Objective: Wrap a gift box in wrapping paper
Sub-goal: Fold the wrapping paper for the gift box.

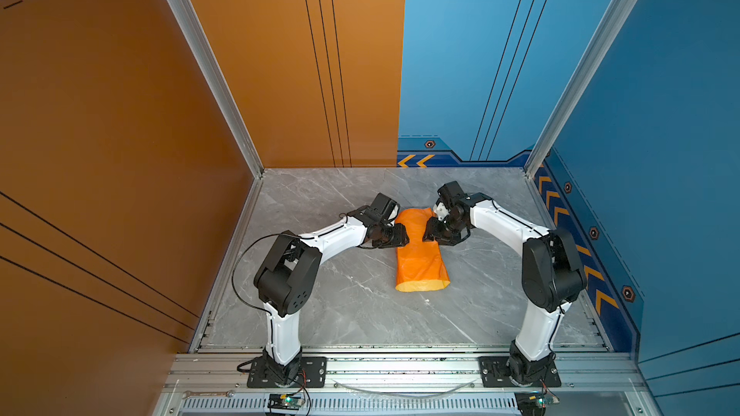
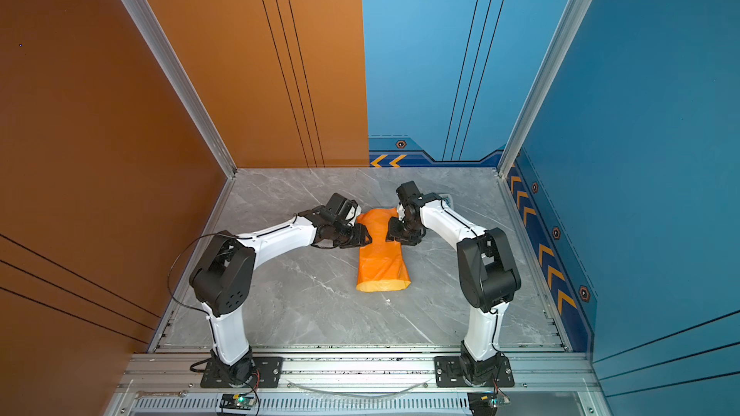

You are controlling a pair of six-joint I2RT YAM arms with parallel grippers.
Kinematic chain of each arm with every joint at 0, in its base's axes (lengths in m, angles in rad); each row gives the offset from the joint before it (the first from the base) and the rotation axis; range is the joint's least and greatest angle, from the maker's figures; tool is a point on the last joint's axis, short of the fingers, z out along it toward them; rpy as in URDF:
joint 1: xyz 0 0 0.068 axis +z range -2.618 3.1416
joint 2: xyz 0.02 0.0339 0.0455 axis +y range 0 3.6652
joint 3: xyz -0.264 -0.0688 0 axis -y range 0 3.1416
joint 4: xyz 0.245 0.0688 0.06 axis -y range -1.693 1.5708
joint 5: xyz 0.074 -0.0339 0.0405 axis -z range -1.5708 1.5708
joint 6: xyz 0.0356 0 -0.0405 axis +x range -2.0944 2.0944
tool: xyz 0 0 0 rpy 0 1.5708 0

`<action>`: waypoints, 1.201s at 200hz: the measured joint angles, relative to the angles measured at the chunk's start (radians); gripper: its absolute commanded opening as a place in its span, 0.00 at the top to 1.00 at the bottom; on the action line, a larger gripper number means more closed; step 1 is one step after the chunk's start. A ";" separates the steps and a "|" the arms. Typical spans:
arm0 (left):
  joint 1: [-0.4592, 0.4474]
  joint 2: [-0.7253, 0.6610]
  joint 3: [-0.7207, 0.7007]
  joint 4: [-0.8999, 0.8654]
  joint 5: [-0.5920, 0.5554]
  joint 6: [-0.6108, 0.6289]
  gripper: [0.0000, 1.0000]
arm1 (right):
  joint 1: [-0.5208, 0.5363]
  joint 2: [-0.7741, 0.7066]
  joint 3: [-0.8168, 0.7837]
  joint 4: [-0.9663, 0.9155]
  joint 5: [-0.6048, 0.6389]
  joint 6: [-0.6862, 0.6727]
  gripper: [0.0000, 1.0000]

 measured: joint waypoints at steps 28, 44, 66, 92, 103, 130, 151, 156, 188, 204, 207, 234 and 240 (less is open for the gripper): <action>0.016 -0.006 -0.002 -0.001 -0.001 -0.012 0.40 | 0.000 -0.012 -0.008 0.002 0.016 0.008 0.60; 0.030 -0.022 -0.006 -0.001 0.000 -0.019 0.40 | 0.000 -0.019 -0.019 0.013 0.017 0.019 0.60; 0.040 -0.029 -0.006 0.003 0.001 -0.027 0.45 | 0.002 -0.027 -0.028 0.024 0.018 0.035 0.60; 0.038 -0.024 -0.010 0.004 0.003 -0.036 0.53 | 0.013 -0.028 -0.030 0.029 0.023 0.063 0.59; 0.037 -0.019 -0.013 0.006 0.003 -0.034 0.55 | 0.026 -0.028 -0.030 0.031 0.022 0.074 0.57; 0.038 -0.014 -0.021 0.023 0.005 -0.033 0.61 | 0.053 -0.028 -0.030 0.032 0.026 0.098 0.45; 0.039 -0.014 -0.021 0.027 0.005 -0.032 0.63 | 0.052 -0.029 -0.030 0.029 0.024 0.103 0.28; 0.039 -0.014 -0.021 0.027 0.005 -0.032 0.63 | 0.048 -0.030 -0.030 0.026 0.023 0.105 0.27; 0.039 -0.013 -0.020 0.027 0.005 -0.026 0.63 | -0.008 -0.047 -0.030 0.006 0.008 0.085 0.26; 0.039 -0.013 -0.021 0.027 0.005 -0.025 0.63 | -0.028 -0.052 -0.029 0.000 -0.010 0.075 0.26; 0.039 -0.013 -0.021 0.027 0.005 -0.024 0.63 | -0.028 -0.051 -0.029 -0.001 -0.014 0.072 0.26; 0.039 -0.013 -0.020 0.027 0.004 -0.018 0.63 | -0.014 -0.019 -0.008 -0.010 -0.048 0.052 0.29; 0.039 -0.013 -0.020 0.027 0.003 -0.016 0.63 | -0.010 -0.008 -0.003 -0.009 -0.055 0.049 0.29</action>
